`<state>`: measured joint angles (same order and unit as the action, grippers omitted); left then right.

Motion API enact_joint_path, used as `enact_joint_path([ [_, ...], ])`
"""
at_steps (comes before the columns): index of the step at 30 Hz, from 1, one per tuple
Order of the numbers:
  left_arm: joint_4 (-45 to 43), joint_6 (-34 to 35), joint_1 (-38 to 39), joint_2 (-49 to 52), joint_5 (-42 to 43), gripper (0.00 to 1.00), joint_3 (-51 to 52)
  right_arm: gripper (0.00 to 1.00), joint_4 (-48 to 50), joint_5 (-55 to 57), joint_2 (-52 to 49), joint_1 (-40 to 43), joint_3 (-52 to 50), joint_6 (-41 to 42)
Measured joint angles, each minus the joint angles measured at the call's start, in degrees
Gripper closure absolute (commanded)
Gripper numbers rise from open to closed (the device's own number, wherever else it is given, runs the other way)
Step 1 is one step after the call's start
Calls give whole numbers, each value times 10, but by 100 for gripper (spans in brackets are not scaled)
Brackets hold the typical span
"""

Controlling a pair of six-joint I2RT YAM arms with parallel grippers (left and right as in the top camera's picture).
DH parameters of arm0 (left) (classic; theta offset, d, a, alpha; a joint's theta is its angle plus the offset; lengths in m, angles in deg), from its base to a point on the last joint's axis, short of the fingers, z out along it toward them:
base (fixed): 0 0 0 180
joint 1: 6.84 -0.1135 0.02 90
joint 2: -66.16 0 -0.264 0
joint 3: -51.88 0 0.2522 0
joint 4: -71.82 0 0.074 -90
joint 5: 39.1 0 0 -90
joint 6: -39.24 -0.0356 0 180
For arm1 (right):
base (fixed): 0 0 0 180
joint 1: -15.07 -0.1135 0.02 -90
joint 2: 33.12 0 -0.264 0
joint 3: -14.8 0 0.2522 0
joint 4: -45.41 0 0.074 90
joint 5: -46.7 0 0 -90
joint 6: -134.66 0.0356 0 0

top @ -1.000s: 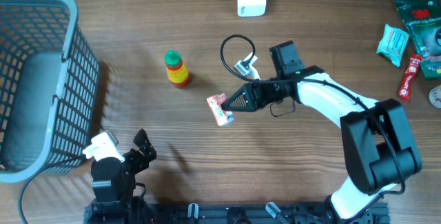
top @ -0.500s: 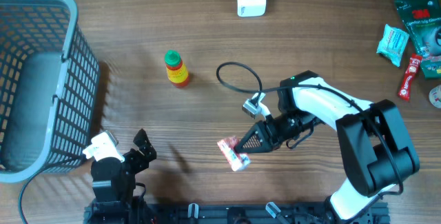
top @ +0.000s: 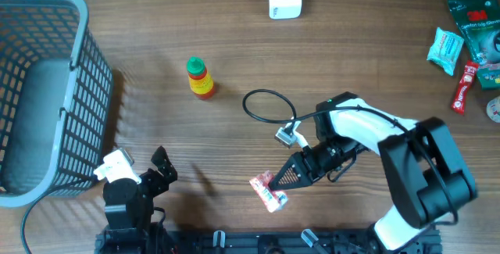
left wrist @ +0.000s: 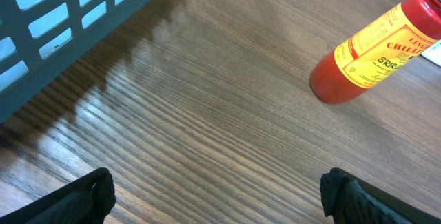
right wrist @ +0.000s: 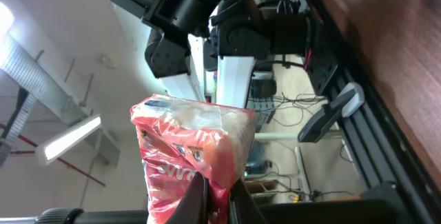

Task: Scan the item barcode
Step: 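Lift the Kleenex pack and present it to the white scanner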

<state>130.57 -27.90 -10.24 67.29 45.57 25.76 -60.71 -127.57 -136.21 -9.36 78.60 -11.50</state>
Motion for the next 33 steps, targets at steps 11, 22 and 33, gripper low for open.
enact_joint_path([
  [11, 0, 0, 0, 0, 0, 0, 0, 95, 93, -8, 374, -22, -14, 144],
  [22, 0, 0, 0, 0, 0, 0, 0, 95, 865, 638, 373, -22, -19, 694],
  [33, 0, 0, 0, 0, 0, 0, 0, 96, 1293, 928, 71, 1, 54, 349],
])
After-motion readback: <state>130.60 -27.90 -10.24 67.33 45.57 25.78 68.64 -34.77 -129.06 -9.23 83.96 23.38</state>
